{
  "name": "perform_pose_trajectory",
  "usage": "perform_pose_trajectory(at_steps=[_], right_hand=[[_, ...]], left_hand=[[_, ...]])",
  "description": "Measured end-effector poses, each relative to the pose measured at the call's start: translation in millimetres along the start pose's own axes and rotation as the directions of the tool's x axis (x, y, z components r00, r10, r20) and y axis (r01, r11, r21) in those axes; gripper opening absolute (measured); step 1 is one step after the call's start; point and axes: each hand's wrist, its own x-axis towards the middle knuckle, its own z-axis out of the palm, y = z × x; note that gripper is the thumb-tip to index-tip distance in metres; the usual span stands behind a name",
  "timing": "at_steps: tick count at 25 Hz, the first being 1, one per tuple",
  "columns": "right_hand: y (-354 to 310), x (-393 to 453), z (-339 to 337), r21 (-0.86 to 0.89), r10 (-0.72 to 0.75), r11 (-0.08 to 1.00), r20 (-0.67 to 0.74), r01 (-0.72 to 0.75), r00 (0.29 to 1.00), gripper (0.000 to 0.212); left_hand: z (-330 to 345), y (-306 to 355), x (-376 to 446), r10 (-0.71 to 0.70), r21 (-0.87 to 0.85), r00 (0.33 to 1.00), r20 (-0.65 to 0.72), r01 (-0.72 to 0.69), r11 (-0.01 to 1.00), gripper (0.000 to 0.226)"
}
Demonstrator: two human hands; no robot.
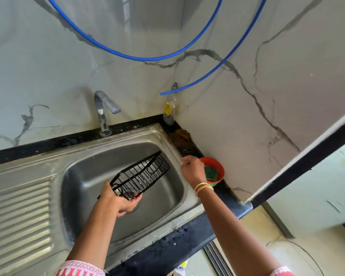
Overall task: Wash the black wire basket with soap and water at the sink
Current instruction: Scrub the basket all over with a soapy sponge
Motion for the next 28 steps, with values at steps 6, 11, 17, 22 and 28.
perform_pose_trajectory(at_steps=[6, 11, 17, 22, 28], right_hand=[[40.3, 27.9, -39.1, -0.367, 0.200, 0.911, -0.002, -0.187, 0.980, 0.030], [40.9, 30.7, -37.6, -0.365, 0.180, 0.914, -0.021, -0.175, 0.983, 0.036], [46.8, 30.8, -30.8, -0.375, 0.200, 0.904, -0.053, -0.205, 0.978, 0.035], [48.9, 32.3, -38.7, -0.364, 0.214, 0.901, -0.097, -0.235, 0.972, 0.026], [48.4, 42.8, -54.7, -0.077, 0.355, 0.926, -0.156, -0.370, 0.922, 0.031]], left_hand=[[-1.1, -3.3, 1.1, 0.001, 0.101, 0.998, 0.063, -0.007, 0.995, 0.062], [-5.9, -0.2, 3.9, 0.049, 0.205, 0.991, 0.123, -0.074, 0.976, 0.057], [-10.2, 7.1, 13.1, 0.055, 0.261, 0.991, 0.123, -0.086, 0.961, 0.068], [-14.1, 4.9, 9.2, 0.004, 0.166, 0.993, 0.119, -0.023, 0.986, 0.073], [-23.1, 4.5, 7.9, -0.004, 0.025, 0.999, 0.053, 0.002, 1.000, 0.076]])
